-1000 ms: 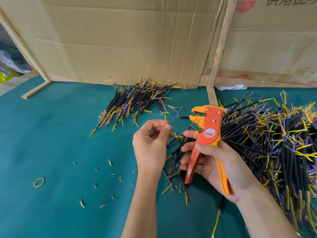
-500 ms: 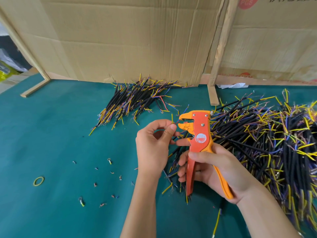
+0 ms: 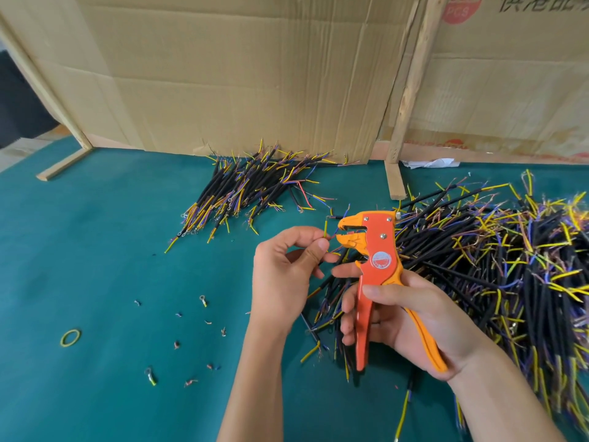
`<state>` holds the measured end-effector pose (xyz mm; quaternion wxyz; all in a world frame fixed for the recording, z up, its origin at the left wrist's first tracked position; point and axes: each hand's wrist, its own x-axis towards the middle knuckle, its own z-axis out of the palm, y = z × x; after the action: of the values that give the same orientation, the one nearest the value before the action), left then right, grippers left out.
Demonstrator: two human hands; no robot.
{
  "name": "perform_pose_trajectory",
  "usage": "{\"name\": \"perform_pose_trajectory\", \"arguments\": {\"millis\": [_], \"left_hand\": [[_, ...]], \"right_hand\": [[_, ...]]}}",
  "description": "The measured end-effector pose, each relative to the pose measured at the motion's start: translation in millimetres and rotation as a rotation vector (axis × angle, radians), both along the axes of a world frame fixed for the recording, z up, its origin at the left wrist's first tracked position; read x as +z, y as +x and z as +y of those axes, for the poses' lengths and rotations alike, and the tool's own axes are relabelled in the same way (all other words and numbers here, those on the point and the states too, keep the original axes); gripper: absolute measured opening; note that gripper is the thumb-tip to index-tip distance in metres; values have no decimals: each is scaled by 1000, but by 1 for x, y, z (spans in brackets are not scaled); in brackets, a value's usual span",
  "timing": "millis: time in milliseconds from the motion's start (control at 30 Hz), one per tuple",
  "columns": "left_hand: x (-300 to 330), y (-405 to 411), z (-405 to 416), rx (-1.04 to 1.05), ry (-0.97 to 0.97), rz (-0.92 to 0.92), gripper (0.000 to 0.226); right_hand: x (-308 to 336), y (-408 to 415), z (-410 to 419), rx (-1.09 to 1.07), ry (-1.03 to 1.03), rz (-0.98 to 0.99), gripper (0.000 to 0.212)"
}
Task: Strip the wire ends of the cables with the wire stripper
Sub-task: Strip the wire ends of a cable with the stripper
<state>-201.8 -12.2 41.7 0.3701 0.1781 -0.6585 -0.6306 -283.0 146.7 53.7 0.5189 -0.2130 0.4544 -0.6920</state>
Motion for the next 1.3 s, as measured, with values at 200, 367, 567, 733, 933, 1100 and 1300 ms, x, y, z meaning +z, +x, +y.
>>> {"name": "perform_pose_trajectory", "arguments": {"millis": [200, 367, 567, 733, 933, 1100, 1300], "left_hand": [[0, 1, -1, -37, -9, 8, 7], [0, 1, -2, -31, 8, -1, 5], [-1, 2, -3, -42, 34, -5, 9], [0, 4, -3, -61, 69, -2, 14], [1, 5, -3, -69, 57, -11, 13], [0, 4, -4, -54, 57, -8, 12], [-2, 3, -7, 0, 72, 22, 9]], "right_hand": [[0, 1, -2, 6, 2, 3, 55], [1, 0, 2, 63, 2, -2, 55], [0, -1, 3, 82, -10, -9, 56], [-1, -1, 3, 57, -6, -6, 56], [0, -1, 5, 104, -4, -1, 63], [-1, 2, 1, 88, 5, -38, 52], [0, 12, -9, -37, 29, -86, 37]]}}
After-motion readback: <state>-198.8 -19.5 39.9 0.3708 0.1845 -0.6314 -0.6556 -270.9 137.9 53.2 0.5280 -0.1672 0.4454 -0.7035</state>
